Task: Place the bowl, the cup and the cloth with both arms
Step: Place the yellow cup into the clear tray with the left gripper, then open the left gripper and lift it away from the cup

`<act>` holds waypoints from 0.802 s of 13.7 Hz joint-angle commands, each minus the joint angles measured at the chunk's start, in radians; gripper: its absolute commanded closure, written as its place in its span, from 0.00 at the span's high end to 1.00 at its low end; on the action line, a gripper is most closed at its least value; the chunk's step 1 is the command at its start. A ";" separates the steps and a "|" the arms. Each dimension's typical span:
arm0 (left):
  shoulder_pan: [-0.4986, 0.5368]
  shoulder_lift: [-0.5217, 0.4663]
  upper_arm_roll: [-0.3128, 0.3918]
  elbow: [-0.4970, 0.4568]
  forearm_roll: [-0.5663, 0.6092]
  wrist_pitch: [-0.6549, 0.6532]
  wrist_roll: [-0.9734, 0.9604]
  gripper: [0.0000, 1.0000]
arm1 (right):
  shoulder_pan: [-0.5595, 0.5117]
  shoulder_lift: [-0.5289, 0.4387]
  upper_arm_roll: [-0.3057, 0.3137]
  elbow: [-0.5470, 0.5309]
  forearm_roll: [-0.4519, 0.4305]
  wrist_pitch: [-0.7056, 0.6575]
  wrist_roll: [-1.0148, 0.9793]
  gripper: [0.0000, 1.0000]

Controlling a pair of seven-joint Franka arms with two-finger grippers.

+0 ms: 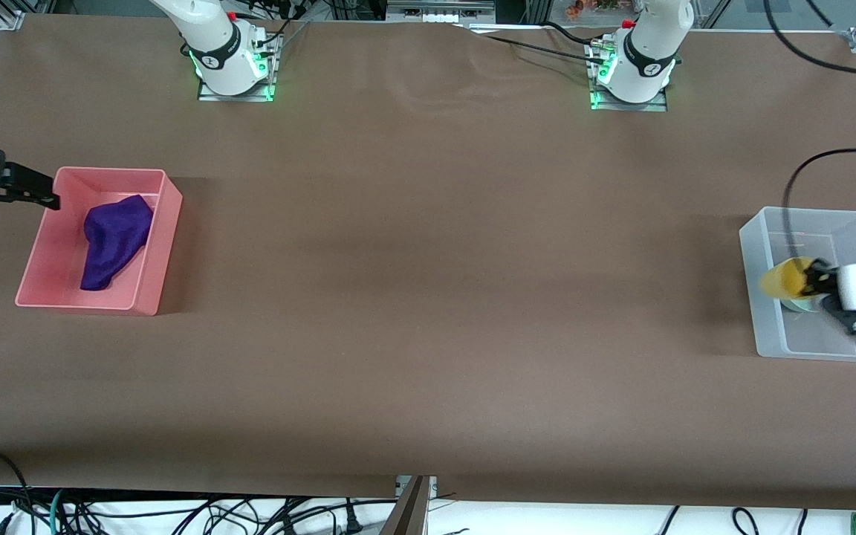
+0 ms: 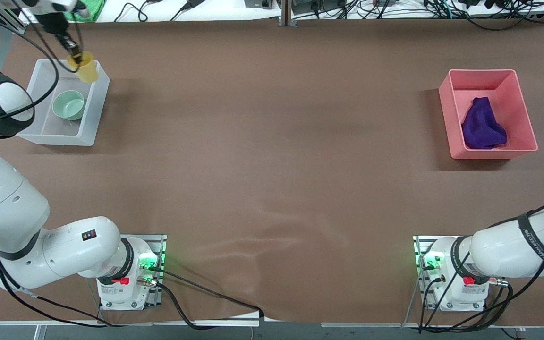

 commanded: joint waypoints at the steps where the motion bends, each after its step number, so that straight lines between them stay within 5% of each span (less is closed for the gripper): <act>1: 0.053 0.010 -0.006 -0.037 0.102 0.000 0.129 0.00 | -0.009 -0.029 0.024 -0.030 -0.019 -0.008 0.037 1.00; 2: 0.063 0.007 -0.007 -0.044 0.123 0.000 0.152 0.23 | -0.009 -0.029 0.024 -0.030 -0.018 -0.005 0.035 1.00; 3: 0.066 0.007 -0.009 -0.041 0.120 0.000 0.152 0.99 | -0.009 -0.028 0.024 -0.028 -0.019 -0.001 0.035 1.00; 6: 0.056 -0.027 -0.042 -0.031 0.111 -0.029 0.141 1.00 | -0.009 -0.028 0.024 -0.028 -0.021 0.001 0.034 1.00; 11: 0.056 -0.042 -0.238 -0.025 0.059 -0.052 -0.186 1.00 | -0.009 -0.028 0.024 -0.028 -0.022 0.002 0.034 1.00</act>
